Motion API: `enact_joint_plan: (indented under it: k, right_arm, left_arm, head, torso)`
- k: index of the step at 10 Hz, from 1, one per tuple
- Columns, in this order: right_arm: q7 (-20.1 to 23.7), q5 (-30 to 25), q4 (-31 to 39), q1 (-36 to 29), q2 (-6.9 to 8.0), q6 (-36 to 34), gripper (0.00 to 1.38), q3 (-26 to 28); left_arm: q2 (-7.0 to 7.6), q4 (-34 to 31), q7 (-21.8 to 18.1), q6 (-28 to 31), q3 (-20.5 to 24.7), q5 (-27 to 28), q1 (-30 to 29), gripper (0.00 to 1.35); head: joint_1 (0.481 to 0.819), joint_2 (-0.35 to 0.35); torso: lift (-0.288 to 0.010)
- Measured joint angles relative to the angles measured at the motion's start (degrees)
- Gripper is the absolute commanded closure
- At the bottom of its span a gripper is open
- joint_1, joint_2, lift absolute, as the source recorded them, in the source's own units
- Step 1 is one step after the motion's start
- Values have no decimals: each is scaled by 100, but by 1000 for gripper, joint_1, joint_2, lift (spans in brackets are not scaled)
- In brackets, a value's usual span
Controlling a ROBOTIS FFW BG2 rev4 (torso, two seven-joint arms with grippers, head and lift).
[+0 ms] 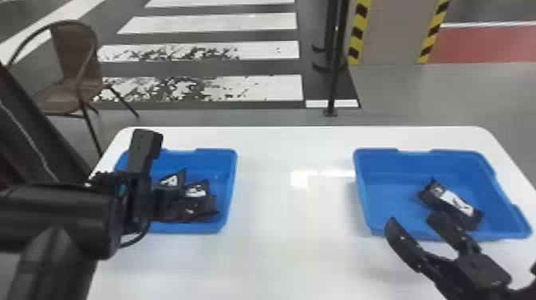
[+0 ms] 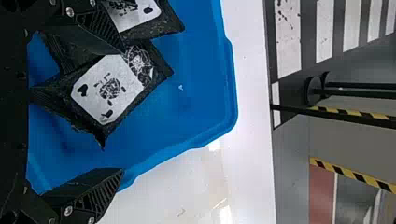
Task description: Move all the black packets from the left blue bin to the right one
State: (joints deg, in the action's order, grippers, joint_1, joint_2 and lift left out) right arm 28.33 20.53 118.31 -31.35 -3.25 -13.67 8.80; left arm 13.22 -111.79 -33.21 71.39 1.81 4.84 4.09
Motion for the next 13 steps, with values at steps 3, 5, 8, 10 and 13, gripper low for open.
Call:
enact_joint_plan:
  k: [3,5,8,10,13]
  right_arm:
    - [15,54,-69,28,0,-29,134,-23]
    - [23,80,-113,54,0,-41,134,-23]
    - [40,130,-181,84,0,-59,134,-34]
    - [53,164,-203,84,0,-67,134,-35]
    - [75,244,-213,71,0,-67,134,-35]
  left_arm:
    - [22,641,9,124,-303,129,388,150]
    - [3,1199,16,-5,-428,165,643,171]
    - [-12,1572,17,-66,-543,292,828,883]
    - [-20,1593,-25,-138,-538,413,801,1165]
    - [-33,1271,-146,-175,-461,463,574,1167]
  head:
    - [695,66]
    - [695,66]
    - [695,69]
    - [695,74]
    - [695,72]
  torso:
    - [-140]
    - [-140]
    - [-140]
    - [-140]
    - [-140]
